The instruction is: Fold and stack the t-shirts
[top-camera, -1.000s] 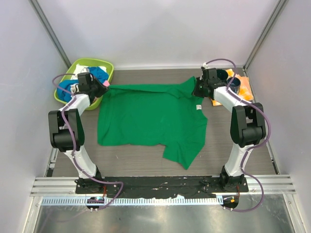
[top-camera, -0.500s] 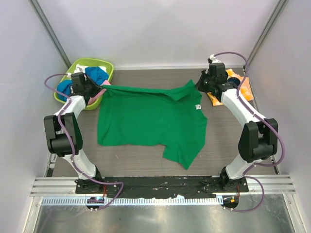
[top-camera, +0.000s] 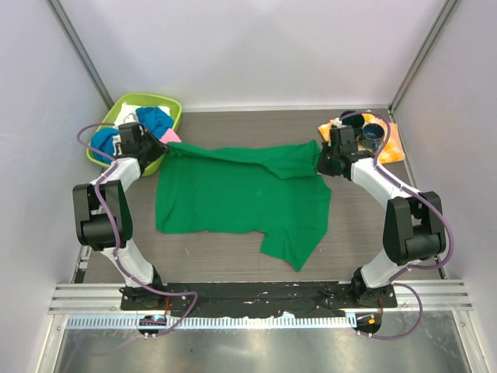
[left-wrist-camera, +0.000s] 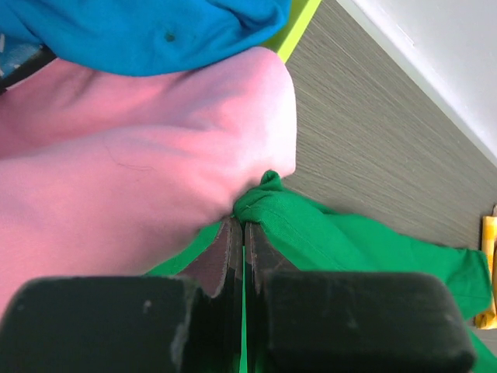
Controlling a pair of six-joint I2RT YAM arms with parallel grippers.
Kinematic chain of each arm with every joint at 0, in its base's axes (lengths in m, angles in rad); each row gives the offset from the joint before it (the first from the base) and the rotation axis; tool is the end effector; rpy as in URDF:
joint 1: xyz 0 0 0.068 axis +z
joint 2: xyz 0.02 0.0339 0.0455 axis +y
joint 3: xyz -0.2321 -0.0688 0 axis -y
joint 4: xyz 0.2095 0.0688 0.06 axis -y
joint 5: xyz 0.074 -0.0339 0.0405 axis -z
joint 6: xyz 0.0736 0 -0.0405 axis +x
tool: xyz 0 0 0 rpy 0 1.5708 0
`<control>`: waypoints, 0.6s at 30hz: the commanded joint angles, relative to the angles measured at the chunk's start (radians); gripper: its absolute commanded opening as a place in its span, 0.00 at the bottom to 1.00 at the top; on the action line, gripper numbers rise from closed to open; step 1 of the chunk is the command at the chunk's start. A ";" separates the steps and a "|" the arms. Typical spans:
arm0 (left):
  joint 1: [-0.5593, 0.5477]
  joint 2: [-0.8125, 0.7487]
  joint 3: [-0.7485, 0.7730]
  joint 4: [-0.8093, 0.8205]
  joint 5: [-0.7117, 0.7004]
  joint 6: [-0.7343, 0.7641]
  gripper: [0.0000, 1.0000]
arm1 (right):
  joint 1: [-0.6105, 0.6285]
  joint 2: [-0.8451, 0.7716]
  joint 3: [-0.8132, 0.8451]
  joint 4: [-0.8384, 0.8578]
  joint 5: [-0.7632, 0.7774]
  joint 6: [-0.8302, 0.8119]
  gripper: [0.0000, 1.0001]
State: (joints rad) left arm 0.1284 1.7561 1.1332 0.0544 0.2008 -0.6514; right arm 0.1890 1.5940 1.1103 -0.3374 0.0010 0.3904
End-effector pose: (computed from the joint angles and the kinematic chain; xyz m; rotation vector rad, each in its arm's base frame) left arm 0.3897 0.0355 0.1895 -0.7135 2.0510 -0.5181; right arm 0.3333 0.0637 0.1932 0.2427 2.3970 0.2696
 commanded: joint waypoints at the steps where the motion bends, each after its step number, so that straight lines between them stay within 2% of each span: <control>1: -0.015 -0.049 -0.010 0.015 -0.012 0.036 0.00 | 0.012 -0.062 -0.036 0.025 0.054 0.021 0.01; 8: -0.022 -0.090 -0.029 -0.031 -0.029 0.059 0.00 | 0.035 -0.100 -0.087 0.006 0.086 0.033 0.01; 18: -0.073 -0.101 -0.042 -0.111 -0.144 0.105 0.00 | 0.099 -0.215 -0.164 -0.037 0.143 0.051 0.01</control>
State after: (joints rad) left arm 0.0708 1.6886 1.1038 -0.0261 0.1219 -0.5827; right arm 0.2668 1.4258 0.9676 -0.3573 0.0948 0.4240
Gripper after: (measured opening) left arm 0.018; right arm 0.028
